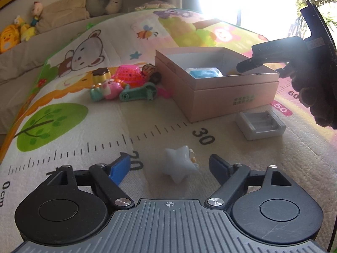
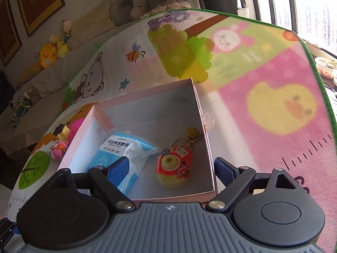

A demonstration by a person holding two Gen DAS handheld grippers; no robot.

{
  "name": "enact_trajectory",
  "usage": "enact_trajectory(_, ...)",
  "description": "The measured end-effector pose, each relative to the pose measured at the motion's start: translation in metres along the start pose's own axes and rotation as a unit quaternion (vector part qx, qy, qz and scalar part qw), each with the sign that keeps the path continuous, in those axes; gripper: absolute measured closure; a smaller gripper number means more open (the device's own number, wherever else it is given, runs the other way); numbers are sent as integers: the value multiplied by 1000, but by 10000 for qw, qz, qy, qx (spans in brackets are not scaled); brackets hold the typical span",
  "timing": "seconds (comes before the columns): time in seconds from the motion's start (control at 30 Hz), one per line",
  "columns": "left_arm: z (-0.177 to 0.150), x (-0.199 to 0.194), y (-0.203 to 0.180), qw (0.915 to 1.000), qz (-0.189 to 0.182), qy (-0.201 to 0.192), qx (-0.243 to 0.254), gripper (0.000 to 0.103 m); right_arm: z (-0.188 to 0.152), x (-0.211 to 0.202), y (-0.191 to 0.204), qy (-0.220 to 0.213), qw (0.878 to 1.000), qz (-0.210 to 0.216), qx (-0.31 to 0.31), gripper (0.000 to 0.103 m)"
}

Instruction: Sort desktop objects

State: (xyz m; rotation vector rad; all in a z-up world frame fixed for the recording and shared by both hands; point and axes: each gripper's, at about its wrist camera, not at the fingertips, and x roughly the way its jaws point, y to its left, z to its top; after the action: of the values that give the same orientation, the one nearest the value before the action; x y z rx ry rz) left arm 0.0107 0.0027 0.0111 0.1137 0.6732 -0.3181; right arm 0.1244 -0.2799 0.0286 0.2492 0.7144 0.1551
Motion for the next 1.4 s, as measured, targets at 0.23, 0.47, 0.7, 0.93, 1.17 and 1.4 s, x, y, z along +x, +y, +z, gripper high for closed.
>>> enact_trajectory(0.23,-5,2,0,9999,122,82,-66,6,-23,-46,27,-566,9950,-330,-748,11)
enact_trajectory(0.47,-6,4,-1,9993,338,134,-120,3,-86,-53,45,99,9966,-210,-794,1)
enact_trajectory(0.7,-7,5,-5,9986,499,184,-53,1,-95,-24,70,117,9944,-379,-976,2)
enact_trajectory(0.93,-6,6,-3,9985,492,217,-120,0,-99,-29,70,145,9909,-192,-1321,9)
enact_trajectory(1.17,-4,2,-6,9993,380,-18,-72,0,-117,-55,62,123,9812,-213,-1915,9)
enact_trajectory(1.4,10,19,-15,9992,304,205,-162,8,-117,-58,58,56,9832,-307,-1799,8)
